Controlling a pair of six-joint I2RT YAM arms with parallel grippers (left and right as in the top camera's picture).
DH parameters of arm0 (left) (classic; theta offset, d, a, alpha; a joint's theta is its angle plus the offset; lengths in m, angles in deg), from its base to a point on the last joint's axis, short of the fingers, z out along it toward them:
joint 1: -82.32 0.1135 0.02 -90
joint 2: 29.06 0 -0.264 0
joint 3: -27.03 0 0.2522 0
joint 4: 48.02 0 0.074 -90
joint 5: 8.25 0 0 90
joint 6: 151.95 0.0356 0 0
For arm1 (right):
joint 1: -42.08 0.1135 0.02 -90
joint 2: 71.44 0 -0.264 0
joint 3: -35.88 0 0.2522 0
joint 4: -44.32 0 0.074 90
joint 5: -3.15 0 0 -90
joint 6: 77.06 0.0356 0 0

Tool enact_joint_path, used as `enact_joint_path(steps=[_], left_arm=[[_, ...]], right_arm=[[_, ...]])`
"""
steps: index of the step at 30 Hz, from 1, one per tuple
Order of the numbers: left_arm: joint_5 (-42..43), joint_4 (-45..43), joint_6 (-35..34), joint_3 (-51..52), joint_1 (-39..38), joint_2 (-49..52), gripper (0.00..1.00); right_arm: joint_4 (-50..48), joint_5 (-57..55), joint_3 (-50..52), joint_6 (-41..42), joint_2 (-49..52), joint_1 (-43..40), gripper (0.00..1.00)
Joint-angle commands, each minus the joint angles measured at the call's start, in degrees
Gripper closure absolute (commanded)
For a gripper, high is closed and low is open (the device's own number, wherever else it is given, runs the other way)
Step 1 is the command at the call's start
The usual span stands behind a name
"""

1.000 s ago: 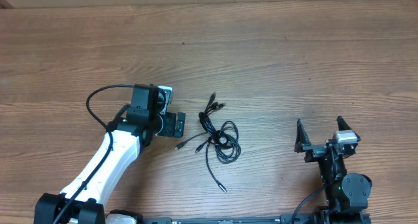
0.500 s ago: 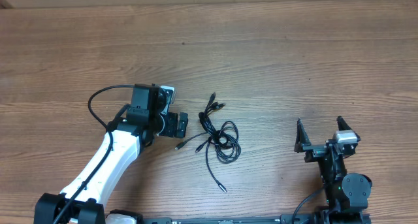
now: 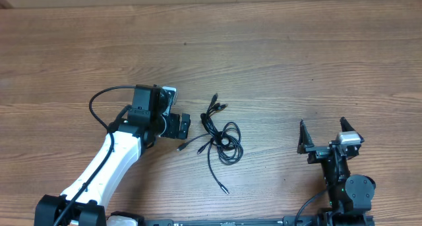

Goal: Untangle cables
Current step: 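Lower the left gripper over the cable bundle's upper end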

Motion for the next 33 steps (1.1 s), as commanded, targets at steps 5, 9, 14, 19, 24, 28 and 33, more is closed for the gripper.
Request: enact_joint_path(steps=[5,9,14,19,24,28,33], left_arm=[[0.9,-0.4,-0.8,-0.5,-0.2,0.5,0.0],[3.3,-0.9,-0.8,-0.5,-0.2,0.5,0.0],[6.1,-1.3,-0.8,-0.5,-0.2,0.5,0.0],[6.0,-1.3,-0.8,-0.5,-0.2,0.5,0.0],[6.1,-1.3,-0.8,-0.6,-0.2,0.5,0.0],[6.9,-1.3,-0.8,-0.7,-0.2,0.5,0.0],[6.9,-0.4,-0.8,-1.0,-0.2,0.5,0.0]], right_arm=[[-0.3,-0.7,0.6,0.2,-0.4,-0.2,0.0],[-0.3,-0.7,0.6,0.2,-0.4,-0.2,0.0],[-0.3,-0.7,0.6,0.2,-0.4,-0.2,0.0],[-0.3,-0.7,0.6,0.2,-0.4,-0.2,0.0],[-0.3,-0.7,0.6,0.2,-0.4,-0.2,0.0],[-0.3,-0.7,0.6,0.2,-0.4,-0.2,0.0],[-0.3,-0.7,0.6,0.2,-0.4,-0.2,0.0]])
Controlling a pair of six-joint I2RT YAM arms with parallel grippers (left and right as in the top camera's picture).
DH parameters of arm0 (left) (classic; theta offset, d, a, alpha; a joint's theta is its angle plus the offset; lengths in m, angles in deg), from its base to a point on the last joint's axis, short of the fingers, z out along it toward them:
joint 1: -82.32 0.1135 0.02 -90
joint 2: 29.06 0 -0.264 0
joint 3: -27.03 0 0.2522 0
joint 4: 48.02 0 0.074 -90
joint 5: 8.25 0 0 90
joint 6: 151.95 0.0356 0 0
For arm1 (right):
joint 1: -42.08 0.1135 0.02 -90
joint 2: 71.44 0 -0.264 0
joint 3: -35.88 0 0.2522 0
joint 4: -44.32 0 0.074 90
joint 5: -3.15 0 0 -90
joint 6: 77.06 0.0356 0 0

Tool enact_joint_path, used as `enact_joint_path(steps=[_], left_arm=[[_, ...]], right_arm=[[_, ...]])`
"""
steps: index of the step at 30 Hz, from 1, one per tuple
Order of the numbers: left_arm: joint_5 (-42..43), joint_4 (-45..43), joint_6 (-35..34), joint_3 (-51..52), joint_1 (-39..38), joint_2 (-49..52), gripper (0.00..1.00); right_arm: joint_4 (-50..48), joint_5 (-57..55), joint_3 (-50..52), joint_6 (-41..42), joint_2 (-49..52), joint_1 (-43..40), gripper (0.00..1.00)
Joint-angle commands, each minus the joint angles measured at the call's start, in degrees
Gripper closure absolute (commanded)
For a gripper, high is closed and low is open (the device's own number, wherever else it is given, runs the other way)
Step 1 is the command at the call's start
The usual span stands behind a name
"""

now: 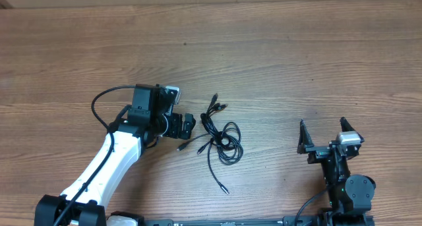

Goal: Untangle cables
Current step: 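Lower the left gripper over the cable bundle's upper end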

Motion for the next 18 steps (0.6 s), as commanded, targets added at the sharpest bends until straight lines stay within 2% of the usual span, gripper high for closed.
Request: enact_joint_path(steps=[1,6,18], left_arm=[[1.3,1.0,-0.8,-1.3,-0.2,0.5,0.0],[1.2,4.0,-0.8,-2.7,-0.2,0.5,0.0],[1.1,3.9,-0.7,-2.7,-0.2,0.5,0.0]], right_arm=[[-0.3,-0.7,0.6,0.2,-0.4,-0.2,0.0],[-0.3,-0.7,0.6,0.2,-0.4,-0.2,0.0],[-0.3,-0.7,0.6,0.2,-0.4,-0.2,0.0]])
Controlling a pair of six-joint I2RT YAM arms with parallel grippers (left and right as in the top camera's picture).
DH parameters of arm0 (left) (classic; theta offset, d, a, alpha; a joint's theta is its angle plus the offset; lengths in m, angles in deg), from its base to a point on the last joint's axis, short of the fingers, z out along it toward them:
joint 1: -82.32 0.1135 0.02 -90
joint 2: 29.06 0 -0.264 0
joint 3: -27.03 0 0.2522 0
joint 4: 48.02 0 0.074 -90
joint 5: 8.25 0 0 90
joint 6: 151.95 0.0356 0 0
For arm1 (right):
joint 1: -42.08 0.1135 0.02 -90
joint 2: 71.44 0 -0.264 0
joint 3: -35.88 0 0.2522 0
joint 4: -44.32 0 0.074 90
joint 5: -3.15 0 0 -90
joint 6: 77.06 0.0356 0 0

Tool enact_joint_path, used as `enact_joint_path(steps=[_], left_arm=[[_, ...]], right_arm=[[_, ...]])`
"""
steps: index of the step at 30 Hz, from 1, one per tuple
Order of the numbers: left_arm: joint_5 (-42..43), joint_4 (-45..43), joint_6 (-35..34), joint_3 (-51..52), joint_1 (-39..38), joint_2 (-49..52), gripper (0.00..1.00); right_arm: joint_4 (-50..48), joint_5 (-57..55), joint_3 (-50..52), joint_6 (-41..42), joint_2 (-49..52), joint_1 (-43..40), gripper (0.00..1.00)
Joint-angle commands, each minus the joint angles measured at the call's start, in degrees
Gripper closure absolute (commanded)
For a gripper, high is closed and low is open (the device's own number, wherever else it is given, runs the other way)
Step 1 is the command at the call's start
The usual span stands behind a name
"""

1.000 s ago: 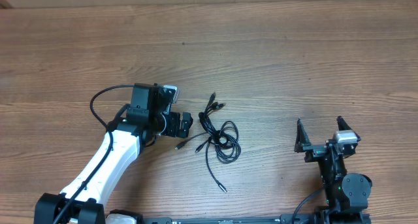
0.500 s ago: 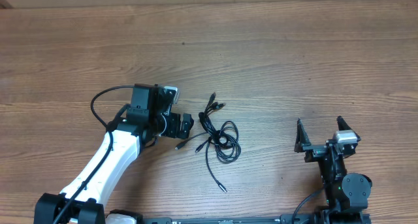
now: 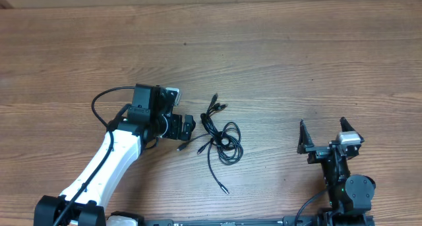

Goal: Untangle cables
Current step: 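Lower the left gripper over the cable bundle's upper end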

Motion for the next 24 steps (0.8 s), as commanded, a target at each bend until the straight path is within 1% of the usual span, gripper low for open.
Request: enact_joint_path(steps=[1,5,11,12,19,24], left_arm=[[0.5,0.0,-0.4,-1.4,-0.2,0.4,0.0],[3.4,0.2,-7.0,-1.4,-0.2,0.4,0.0],[4.1,-0.4,-17.7,-1.5,-0.2,0.4,0.0],[4.6,-0.4,-18.8,-1.5,-0.2,0.4,0.0],[5.6,-0.4,-19.5,-1.5,-0.2,0.4,0.0],[5.6,-0.7,-26.9,-1.5,-0.2,0.4,0.0]], right_arm=[[-0.3,-0.7,0.6,0.2,-0.4,-0.2,0.0],[-0.3,-0.7,0.6,0.2,-0.4,-0.2,0.0],[-0.3,-0.7,0.6,0.2,-0.4,-0.2,0.0],[-0.3,-0.7,0.6,0.2,-0.4,-0.2,0.0],[-0.3,-0.7,0.6,0.2,-0.4,-0.2,0.0],[-0.3,-0.7,0.6,0.2,-0.4,-0.2,0.0]])
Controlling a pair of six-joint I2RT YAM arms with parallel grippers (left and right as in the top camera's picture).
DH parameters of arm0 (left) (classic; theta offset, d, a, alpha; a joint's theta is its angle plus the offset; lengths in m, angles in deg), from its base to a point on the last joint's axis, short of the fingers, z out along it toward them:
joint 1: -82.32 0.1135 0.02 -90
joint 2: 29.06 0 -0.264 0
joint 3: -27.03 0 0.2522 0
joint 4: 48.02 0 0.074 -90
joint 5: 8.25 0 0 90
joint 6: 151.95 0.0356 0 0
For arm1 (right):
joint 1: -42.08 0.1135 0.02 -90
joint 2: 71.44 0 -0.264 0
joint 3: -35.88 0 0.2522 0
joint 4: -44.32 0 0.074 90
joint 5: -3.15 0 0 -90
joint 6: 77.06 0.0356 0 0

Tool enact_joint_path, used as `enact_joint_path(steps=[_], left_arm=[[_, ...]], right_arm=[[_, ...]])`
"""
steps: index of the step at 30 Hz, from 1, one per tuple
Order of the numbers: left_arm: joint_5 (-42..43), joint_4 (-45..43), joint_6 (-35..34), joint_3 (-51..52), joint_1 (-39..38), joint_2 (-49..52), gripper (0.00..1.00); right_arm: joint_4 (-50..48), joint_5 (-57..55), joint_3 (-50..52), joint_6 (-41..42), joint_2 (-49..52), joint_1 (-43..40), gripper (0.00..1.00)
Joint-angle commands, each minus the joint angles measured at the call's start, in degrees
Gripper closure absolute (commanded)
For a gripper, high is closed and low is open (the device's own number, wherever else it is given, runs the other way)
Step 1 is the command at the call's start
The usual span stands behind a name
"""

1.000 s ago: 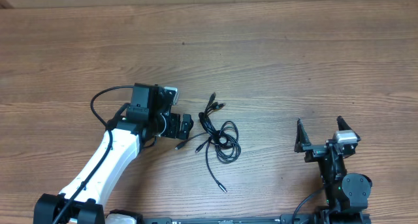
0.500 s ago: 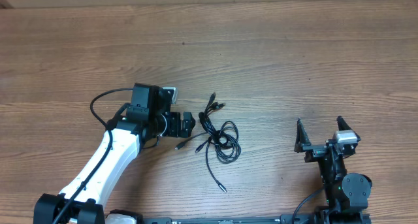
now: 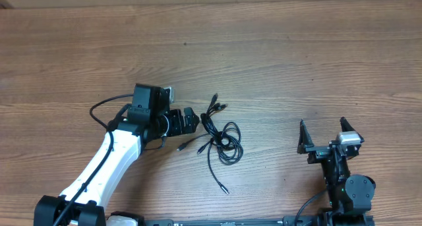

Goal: Untangle cables
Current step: 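Lower the left gripper over the cable bundle's upper end, then close the left gripper on the black cable bundle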

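A tangle of thin black cables (image 3: pixel 223 138) lies on the wooden table (image 3: pixel 277 61) a little left of centre. One bundle of plugs (image 3: pixel 217 107) points to the far side, a loose end (image 3: pixel 181 147) points left, and another end (image 3: pixel 225 190) trails toward the front. My left gripper (image 3: pixel 195 120) sits low at the tangle's left edge, its tips close to the leftmost cable strand. From above its fingers merge into one dark block, so their gap is hidden. My right gripper (image 3: pixel 323 135) rests at the front right, fingers spread wide and empty.
The left arm's white link (image 3: pixel 109 163) slants from the front left edge up to the wrist. Its own black lead (image 3: pixel 99 111) loops beside the wrist. The right arm's base (image 3: pixel 346 190) stands at the front edge.
My left gripper has shifted a little to the right and toward the far side, ending closer to the tangle's left strand. The cables and the right arm have not moved.
My left gripper stood just left of the tangle, above the loose left end. It crept slightly rightward over the following moments and now reaches the tangle's left edge. The cables kept their shape throughout, and the right arm stayed parked and open.
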Motion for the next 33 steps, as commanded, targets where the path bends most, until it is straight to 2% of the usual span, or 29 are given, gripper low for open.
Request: enact_joint_path(steps=[1,8,15,22,28,33], left_arm=[[1.0,-0.5,-8.4,-1.4,-0.2,0.4,0.0],[1.1,-3.1,-16.6,-1.4,-0.3,0.4,0.0],[1.0,-3.1,-16.5,-1.4,-1.4,0.4,0.0],[0.2,-4.7,-16.5,-1.4,-6.3,0.4,0.0],[-3.1,-5.8,-19.4,-1.4,-9.3,0.5,0.0],[-6.6,-6.1,-20.7,-1.4,-10.4,1.6,0.08]], right_arm=[[-0.3,-0.8,0.6,0.2,-0.4,-0.2,0.0],[-0.3,-0.8,0.6,0.2,-0.4,-0.2,0.0],[-0.3,-0.8,0.6,0.2,-0.4,-0.2,0.0],[-0.3,-0.8,0.6,0.2,-0.4,-0.2,0.0],[-0.3,-0.8,0.6,0.2,-0.4,-0.2,0.0],[-0.3,-0.8,0.6,0.2,-0.4,-0.2,0.0]])
